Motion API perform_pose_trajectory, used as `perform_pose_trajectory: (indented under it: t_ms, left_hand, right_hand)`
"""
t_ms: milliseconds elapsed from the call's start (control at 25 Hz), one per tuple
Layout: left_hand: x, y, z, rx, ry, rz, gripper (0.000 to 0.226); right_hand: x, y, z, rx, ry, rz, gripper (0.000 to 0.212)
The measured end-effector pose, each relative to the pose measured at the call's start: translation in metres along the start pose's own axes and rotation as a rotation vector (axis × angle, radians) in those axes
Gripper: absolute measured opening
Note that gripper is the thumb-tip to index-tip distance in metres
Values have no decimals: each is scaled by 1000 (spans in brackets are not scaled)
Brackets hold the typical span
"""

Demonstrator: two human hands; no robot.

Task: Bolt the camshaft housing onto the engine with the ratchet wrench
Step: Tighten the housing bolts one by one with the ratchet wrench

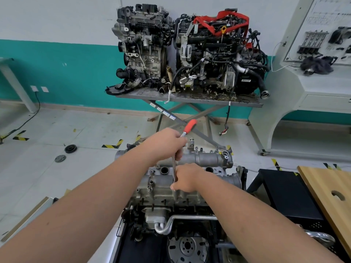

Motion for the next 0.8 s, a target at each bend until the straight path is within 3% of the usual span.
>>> perform_pose_trajectory:
  t_ms: [120,200,320,360,440,560,680,800]
  left_hand:
    - [-6,-4,-12,-283,658,-192,33]
    - [-20,-16,-11,-516,706,-357,31]
    - [-29,-26,6,-611,359,-553,39]
    - [-31,-27,13,-581,186,-576,39]
    - [-37,-28,23,-495,-165,-561,37]
    - [-49,-25,32,-258,-730,-572,39]
    - [-55,-17,34,46,-1369,-393,47]
    - [-45,-11,38,193,-1416,-342,40]
  right_hand:
    - [0,1,-2,-9,-11,11,24]
    - [-2,-1,-1,20,-61,-1,26]
    - [2,-5,1,55,129,-182,54]
    - [1,-4,-2,52,190,-181,52]
    - [2,-7,4,104,54,-43,35]
    - [2,-9,5,1,34,82,31]
    - [3,-10,5,-24,57,82,33]
    - [2,-8,4,-36,59,41,30]
Point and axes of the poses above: each hand's wrist, its own y-axis towards the middle knuckle, its own x-axis out of the back of the hand, z = x × y, the point moved 4 cm from there along y, towards the middle knuckle, and after that the axes turned 3 degrees about y, right-handed, at the moved point
